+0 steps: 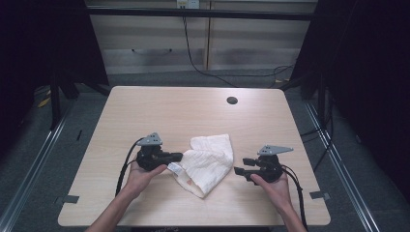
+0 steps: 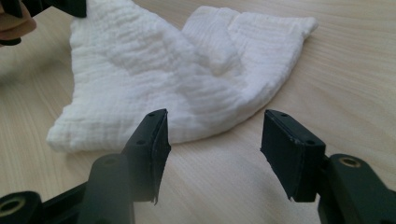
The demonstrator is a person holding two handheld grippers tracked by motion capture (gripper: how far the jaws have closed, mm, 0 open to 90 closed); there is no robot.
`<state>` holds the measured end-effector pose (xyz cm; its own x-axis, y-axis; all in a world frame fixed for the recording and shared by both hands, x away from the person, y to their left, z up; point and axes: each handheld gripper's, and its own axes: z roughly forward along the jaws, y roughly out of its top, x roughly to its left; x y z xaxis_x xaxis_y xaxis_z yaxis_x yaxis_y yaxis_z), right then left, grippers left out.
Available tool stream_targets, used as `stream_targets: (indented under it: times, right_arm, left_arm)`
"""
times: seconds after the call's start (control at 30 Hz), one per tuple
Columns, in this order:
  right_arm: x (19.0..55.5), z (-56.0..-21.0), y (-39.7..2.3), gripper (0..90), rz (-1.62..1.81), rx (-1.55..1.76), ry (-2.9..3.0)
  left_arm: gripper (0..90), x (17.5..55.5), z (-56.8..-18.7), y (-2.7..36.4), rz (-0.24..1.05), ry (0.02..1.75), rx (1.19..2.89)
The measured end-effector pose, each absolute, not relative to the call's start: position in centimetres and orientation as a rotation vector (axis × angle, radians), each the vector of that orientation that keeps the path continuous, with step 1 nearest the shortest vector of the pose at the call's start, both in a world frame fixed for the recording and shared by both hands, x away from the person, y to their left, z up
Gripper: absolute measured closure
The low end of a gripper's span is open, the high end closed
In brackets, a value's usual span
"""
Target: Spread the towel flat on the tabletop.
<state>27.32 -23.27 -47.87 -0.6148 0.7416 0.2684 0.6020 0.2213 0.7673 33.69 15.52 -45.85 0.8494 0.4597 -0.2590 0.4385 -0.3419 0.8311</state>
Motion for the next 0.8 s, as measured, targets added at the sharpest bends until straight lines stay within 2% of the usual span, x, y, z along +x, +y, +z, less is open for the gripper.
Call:
stream_targets:
  times: [0.23, 0.47, 0.8]
  right_arm:
    - [27.3, -47.9, -23.1, 41.4, 1.346, 1.290, 2.335]
    - [27.3, -47.8, -23.3, 40.8, 1.345, 1.287, 2.332]
    - [27.3, -47.8, -23.3, 40.6, 1.341, 1.292, 2.342]
  left_arm:
    - [88.9, 34.3, -44.1, 16.3, 0.053, 0.676, 1.934]
    - [88.8, 35.3, -39.2, 17.3, 0.168, 0.627, 1.891]
    - [88.8, 37.7, -35.2, 17.3, 0.235, 0.639, 1.818]
